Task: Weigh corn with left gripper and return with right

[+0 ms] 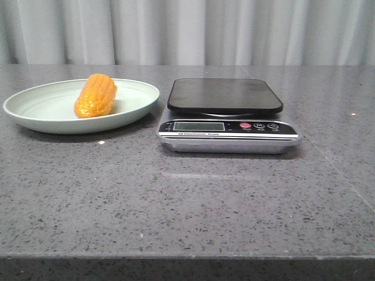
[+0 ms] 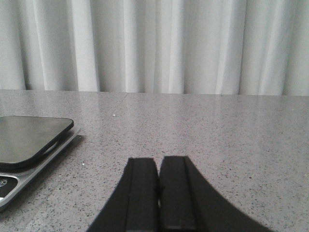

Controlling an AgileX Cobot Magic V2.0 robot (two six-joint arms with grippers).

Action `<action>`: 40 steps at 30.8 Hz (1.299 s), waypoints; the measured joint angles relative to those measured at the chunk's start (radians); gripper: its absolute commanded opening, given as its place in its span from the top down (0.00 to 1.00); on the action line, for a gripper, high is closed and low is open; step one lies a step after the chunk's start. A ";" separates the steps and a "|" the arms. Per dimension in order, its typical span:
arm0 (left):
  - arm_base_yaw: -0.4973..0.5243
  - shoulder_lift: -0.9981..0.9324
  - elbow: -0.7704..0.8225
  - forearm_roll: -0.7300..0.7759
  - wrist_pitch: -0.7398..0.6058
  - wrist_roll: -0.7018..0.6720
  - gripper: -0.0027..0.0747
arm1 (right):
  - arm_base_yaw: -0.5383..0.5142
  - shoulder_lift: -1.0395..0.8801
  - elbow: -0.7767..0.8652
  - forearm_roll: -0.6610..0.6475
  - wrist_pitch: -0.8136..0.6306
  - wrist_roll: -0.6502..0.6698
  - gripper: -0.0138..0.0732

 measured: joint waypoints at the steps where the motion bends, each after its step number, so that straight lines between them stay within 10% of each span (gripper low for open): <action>1: 0.000 0.000 0.000 0.000 0.000 0.000 0.80 | 0.000 0.000 0.000 0.000 0.000 0.000 0.67; 40: -0.001 0.000 -0.050 0.000 -0.100 0.000 0.80 | 0.000 0.000 0.000 0.000 0.000 0.000 0.67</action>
